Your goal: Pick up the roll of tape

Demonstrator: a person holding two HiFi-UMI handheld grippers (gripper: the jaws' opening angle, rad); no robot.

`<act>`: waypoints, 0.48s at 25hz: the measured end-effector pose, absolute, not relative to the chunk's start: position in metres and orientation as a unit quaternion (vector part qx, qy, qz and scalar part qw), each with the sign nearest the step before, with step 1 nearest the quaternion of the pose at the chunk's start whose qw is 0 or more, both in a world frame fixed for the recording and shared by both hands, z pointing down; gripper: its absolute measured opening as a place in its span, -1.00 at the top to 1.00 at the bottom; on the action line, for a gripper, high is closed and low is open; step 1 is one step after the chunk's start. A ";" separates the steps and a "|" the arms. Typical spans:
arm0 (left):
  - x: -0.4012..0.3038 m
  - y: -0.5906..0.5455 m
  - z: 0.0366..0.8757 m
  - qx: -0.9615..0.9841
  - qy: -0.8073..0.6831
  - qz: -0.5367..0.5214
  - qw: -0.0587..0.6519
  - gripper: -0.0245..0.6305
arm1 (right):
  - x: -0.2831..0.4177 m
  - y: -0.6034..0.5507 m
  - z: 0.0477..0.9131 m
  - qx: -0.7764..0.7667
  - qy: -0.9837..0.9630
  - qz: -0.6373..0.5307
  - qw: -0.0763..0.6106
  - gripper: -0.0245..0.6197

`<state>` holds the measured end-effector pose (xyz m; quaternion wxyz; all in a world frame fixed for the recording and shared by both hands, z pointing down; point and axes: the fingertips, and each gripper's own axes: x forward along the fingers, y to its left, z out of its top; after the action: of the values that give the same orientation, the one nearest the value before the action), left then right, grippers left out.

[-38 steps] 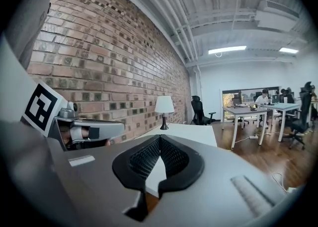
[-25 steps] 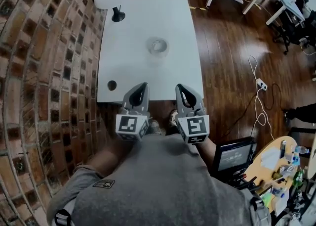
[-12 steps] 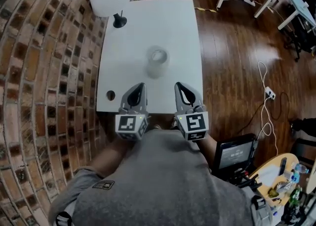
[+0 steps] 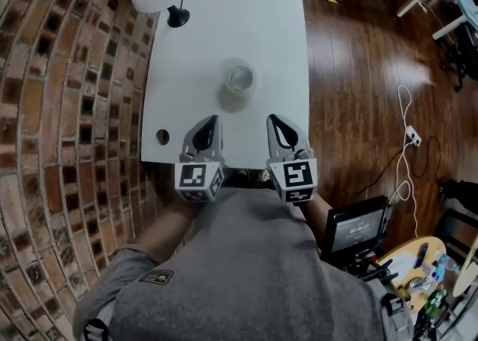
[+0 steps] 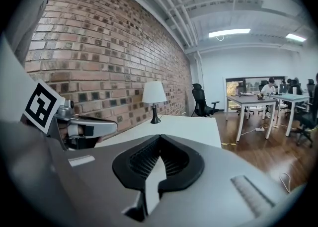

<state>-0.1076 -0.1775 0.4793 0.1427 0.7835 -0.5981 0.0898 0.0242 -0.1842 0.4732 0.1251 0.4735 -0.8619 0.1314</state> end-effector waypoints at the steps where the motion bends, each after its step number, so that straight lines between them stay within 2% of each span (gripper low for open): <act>1: -0.110 -0.181 0.483 0.783 -0.597 0.091 0.146 0.92 | 0.022 -0.187 0.477 0.473 -0.861 0.135 0.128 0.89; 12: -0.125 -0.221 0.528 0.785 -0.578 0.132 0.179 0.92 | 0.011 -0.216 0.515 0.483 -0.844 0.159 0.172 0.89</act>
<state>-0.1250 -0.2206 0.5284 0.1786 0.7851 -0.5781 0.1323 0.0109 -0.2165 0.5149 0.1721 0.4829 -0.8437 0.1593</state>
